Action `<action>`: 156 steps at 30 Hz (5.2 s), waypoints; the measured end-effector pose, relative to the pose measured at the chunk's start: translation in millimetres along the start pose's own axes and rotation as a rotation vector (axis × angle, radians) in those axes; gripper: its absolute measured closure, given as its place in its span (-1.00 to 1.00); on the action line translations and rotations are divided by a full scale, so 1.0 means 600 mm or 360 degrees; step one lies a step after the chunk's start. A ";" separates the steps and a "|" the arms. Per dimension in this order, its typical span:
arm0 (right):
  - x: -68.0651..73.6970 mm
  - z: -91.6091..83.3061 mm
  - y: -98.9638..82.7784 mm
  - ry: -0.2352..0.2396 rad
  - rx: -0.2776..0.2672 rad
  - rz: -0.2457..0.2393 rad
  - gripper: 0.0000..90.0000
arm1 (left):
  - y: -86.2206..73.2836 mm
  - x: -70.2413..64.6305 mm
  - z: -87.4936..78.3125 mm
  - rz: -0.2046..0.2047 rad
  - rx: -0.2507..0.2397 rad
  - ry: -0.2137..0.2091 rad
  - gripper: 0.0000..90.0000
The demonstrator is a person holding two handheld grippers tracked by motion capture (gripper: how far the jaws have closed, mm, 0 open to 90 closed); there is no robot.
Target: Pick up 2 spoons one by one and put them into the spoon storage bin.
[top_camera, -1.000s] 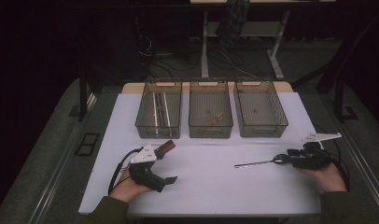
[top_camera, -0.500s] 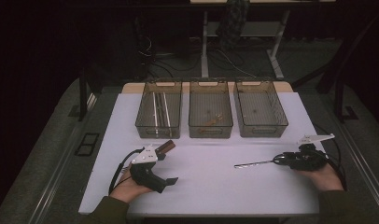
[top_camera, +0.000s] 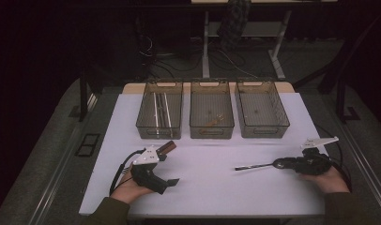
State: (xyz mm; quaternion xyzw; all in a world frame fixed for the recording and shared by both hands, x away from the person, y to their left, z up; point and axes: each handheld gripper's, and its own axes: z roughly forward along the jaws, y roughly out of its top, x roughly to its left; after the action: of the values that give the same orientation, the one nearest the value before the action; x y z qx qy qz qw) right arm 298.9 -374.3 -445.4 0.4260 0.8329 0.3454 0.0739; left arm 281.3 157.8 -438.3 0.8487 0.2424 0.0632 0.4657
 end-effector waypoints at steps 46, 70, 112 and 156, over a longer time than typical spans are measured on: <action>0.039 -0.057 0.092 -0.0126 -0.0260 -0.0013 0.95 | 0.003 -0.003 0.006 0.0002 -0.0001 -0.0020 -1.00; 0.056 0.012 0.264 -0.0269 -0.0239 -0.0065 0.95 | 0.004 -0.007 0.010 0.0013 0.0001 -0.0043 -1.00; 0.082 0.155 0.401 -0.0370 -0.0041 -0.0069 0.35 | 0.007 -0.012 0.013 0.0046 0.0006 -0.0090 -1.00; 0.117 0.059 0.210 -0.0027 -0.0505 -0.0062 -0.58 | 0.004 -0.008 0.012 0.0020 0.0019 -0.0053 -1.00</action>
State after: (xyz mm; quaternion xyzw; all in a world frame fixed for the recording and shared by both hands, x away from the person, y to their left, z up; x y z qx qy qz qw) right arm 353.0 -252.5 -379.7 0.3955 0.7754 0.4676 0.1540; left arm 280.4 148.7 -439.9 0.8540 0.2296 0.0507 0.4641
